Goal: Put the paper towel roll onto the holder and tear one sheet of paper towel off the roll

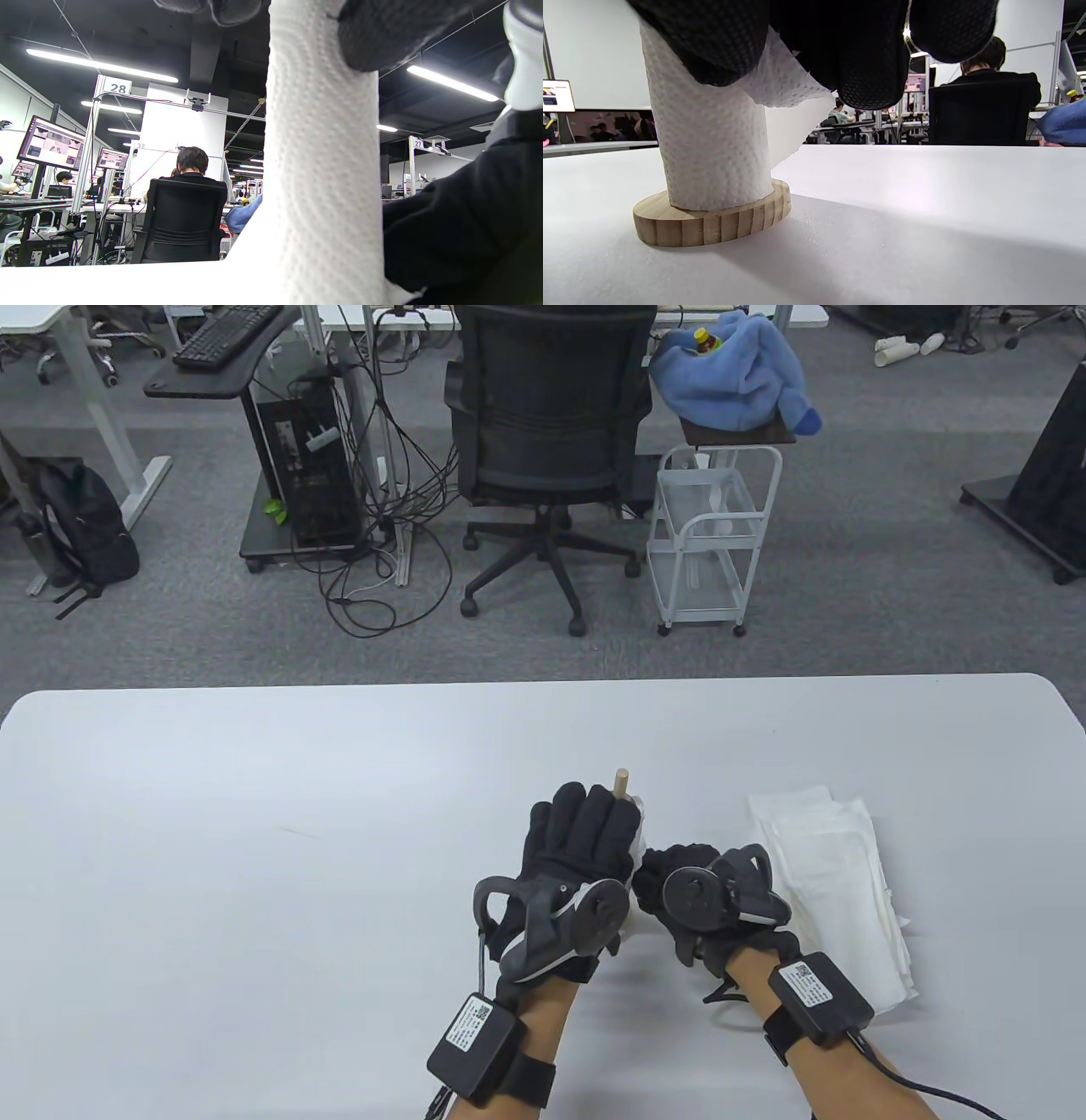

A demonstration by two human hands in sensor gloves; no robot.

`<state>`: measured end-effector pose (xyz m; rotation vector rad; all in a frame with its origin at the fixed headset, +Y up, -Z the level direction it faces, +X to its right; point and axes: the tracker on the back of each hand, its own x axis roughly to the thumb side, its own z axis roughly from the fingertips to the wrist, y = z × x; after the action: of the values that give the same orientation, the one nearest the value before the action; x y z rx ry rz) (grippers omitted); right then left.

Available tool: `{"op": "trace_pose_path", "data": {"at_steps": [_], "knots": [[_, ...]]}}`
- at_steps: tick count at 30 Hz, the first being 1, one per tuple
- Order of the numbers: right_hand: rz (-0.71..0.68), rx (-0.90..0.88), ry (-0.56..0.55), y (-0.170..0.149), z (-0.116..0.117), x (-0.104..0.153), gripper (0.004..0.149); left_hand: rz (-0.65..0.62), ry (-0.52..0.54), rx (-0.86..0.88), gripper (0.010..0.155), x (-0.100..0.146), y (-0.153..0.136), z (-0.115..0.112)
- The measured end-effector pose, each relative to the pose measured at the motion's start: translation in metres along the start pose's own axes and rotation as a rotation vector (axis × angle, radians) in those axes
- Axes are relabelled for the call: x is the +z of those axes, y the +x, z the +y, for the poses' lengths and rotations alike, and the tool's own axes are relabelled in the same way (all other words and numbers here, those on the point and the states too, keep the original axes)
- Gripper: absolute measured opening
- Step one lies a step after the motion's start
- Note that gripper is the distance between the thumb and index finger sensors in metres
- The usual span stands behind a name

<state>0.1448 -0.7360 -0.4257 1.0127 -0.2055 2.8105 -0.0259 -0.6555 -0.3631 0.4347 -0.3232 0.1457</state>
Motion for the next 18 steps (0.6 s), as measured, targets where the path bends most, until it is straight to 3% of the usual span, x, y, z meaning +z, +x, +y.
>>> {"op": "trace_pose_path", "data": {"at_steps": [2, 5, 7, 12, 18], "knots": [[-0.001, 0.016, 0.015, 0.002, 0.002, -0.001, 0.039, 0.002, 0.001, -0.002, 0.070, 0.000, 0.000, 0.000], [0.002, 0.105, 0.185, 0.004, 0.018, -0.002, 0.038, 0.004, 0.003, 0.000, 0.070, 0.000, 0.000, 0.000], [0.002, 0.097, 0.227, 0.006, 0.026, -0.002, 0.038, 0.008, 0.004, -0.002, 0.070, 0.000, 0.000, 0.000], [0.001, 0.189, 0.378, 0.016, 0.032, -0.002, 0.039, 0.009, 0.008, -0.002, 0.070, 0.000, 0.001, 0.000], [0.008, 0.207, 0.457, 0.018, 0.025, 0.005, 0.039, 0.011, 0.008, -0.003, 0.070, -0.001, 0.001, 0.000]]}}
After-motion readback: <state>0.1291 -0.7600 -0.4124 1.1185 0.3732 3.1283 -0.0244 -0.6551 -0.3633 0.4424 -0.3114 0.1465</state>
